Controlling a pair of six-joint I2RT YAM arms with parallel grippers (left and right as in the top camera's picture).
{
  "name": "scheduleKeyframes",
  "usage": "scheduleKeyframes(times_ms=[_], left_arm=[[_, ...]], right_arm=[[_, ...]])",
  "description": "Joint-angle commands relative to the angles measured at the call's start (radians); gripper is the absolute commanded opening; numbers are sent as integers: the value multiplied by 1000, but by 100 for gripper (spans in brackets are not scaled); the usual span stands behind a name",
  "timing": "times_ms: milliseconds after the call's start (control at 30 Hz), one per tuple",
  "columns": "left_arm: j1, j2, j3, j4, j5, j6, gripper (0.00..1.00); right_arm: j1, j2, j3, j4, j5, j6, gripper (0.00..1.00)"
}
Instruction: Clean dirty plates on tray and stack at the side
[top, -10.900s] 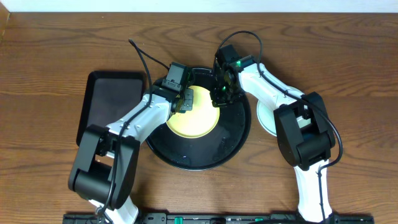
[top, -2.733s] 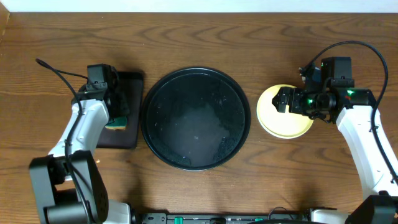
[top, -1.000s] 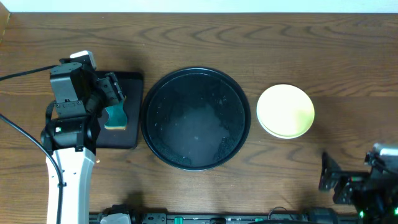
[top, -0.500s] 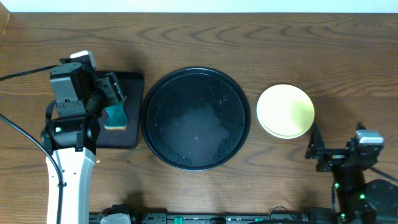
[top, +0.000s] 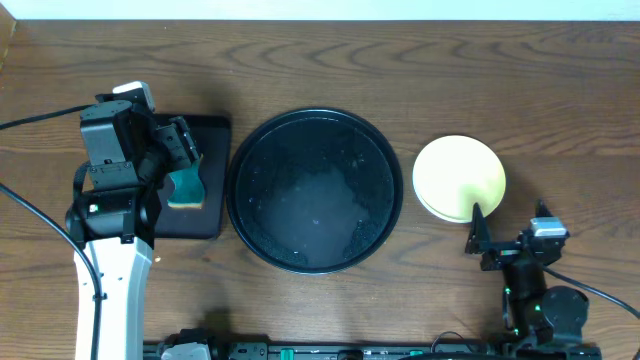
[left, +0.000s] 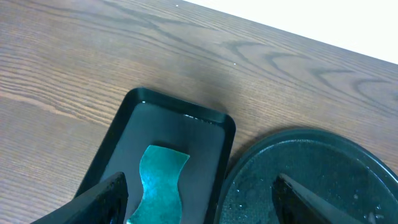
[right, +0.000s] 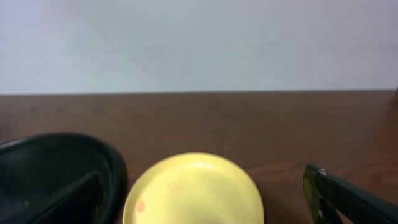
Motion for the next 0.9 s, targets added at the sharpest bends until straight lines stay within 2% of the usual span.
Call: scheduleKeyframes(times_ms=[0,300,867], left_arm=[[-2,2,7,0,2,-2,75],[-2,2,7,0,2,-2,75],[-2,2,7,0,2,-2,75]], right_arm=[[16,-14,-29,14,-17,-15,99],[51,-14,-97,99,-19,-11,99],[51,-14,-97,99,-33,8,99]])
